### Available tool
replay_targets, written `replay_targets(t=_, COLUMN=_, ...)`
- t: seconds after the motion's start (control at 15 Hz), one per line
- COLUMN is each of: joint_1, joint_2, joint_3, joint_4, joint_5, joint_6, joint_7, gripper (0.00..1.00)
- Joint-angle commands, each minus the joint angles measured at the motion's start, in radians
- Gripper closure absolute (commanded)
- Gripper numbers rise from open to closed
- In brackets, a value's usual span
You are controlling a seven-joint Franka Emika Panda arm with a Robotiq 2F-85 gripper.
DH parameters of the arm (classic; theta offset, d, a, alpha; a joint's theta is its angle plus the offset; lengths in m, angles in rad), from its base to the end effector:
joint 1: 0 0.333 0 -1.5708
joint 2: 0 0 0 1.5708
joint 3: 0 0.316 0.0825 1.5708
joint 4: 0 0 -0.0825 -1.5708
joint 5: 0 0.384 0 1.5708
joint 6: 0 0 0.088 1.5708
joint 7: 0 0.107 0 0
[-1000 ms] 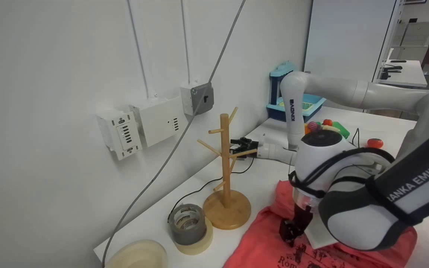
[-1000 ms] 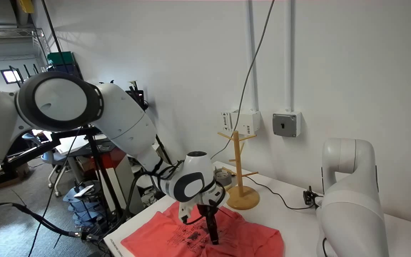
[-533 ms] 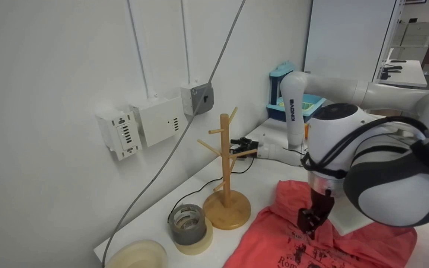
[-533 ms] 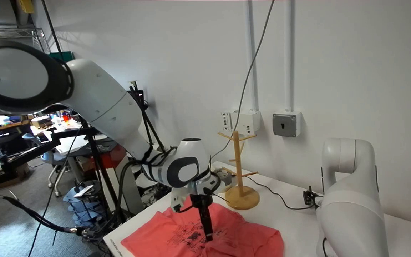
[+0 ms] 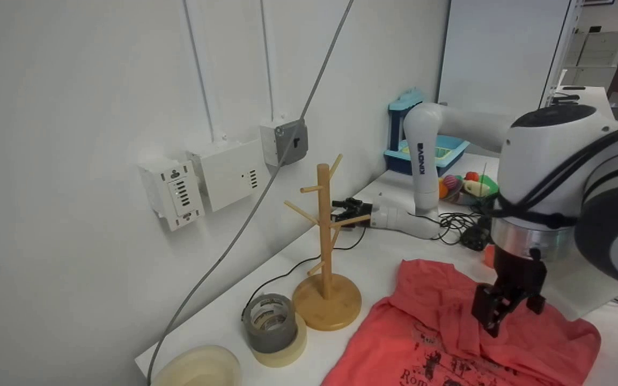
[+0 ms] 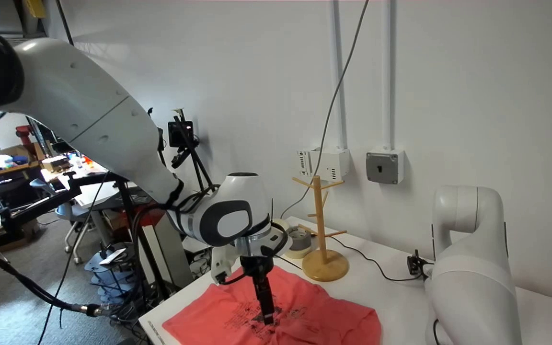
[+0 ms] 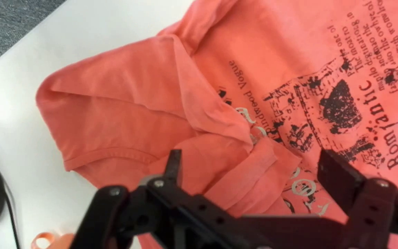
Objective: Unfold the cloth on the table
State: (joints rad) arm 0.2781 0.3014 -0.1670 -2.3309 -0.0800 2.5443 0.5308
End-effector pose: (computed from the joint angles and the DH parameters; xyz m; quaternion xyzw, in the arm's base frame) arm 0.5076 0.0550 0.2030 0.9831 -0.1719 -0.0260 0.0570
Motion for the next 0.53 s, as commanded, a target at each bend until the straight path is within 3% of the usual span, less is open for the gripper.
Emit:
replay_targets(t=0.0, joint_1=-0.073, joint_2=-0.167, joint_3=0.034, joint_4=-0.167, joint_5=-0.018, joint_6=0.045, joint_7=-0.060, gripper=0.00)
replay_targets(t=0.47, joint_1=-0.160, joint_2=-0.430, joint_3=0.122, joint_4=-0.391, joint_5=0.058, joint_6=0.108, joint_7=-0.214, gripper=0.00)
